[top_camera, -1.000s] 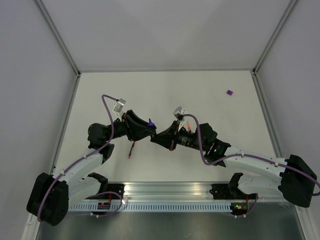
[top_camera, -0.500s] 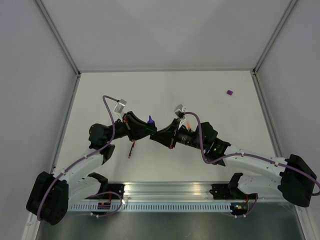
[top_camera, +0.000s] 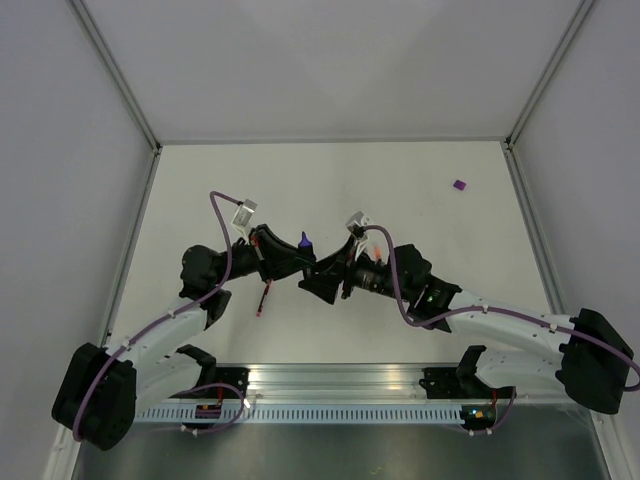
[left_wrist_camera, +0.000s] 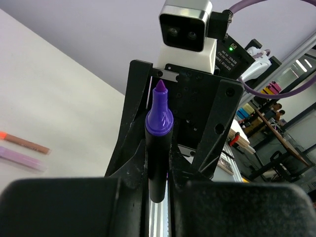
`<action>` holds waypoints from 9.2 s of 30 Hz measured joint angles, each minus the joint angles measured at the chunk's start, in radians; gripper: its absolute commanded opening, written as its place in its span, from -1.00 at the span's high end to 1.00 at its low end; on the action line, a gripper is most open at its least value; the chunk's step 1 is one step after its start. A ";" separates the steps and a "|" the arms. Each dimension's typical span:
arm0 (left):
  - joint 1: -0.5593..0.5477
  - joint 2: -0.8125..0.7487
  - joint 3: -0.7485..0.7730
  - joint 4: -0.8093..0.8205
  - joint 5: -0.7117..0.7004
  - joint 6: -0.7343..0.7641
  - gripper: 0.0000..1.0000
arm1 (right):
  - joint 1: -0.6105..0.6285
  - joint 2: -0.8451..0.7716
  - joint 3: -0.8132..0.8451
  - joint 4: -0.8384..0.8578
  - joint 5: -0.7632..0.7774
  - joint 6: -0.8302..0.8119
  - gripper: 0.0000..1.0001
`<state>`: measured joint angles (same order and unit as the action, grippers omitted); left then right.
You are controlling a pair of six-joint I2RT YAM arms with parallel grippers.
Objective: Insert the pens into the pen caps
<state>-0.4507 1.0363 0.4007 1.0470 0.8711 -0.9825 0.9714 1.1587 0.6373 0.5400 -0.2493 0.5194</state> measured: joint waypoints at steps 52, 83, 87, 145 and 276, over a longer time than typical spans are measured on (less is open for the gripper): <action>0.000 -0.077 0.023 -0.454 -0.263 0.229 0.95 | -1.200 1.100 1.180 -0.764 -0.016 -0.448 -0.75; 0.000 0.002 0.002 -0.334 -0.212 0.127 0.95 | -1.257 1.167 1.109 -0.755 -0.310 -0.396 -0.63; 0.000 0.002 0.002 -0.334 -0.211 0.126 0.95 | -1.247 1.123 1.066 -0.810 -0.288 -0.428 -0.62; 0.000 0.040 0.002 -0.332 -0.206 0.117 0.95 | -1.053 1.222 1.278 -0.935 0.277 -0.012 -0.13; -0.186 0.117 0.223 -0.701 -0.188 0.427 0.95 | 0.027 -0.029 0.177 -0.356 0.700 0.008 1.00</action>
<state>-0.6365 1.1530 0.6235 0.3458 0.6830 -0.5552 0.9981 1.1297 0.8143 0.1837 0.4511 0.5278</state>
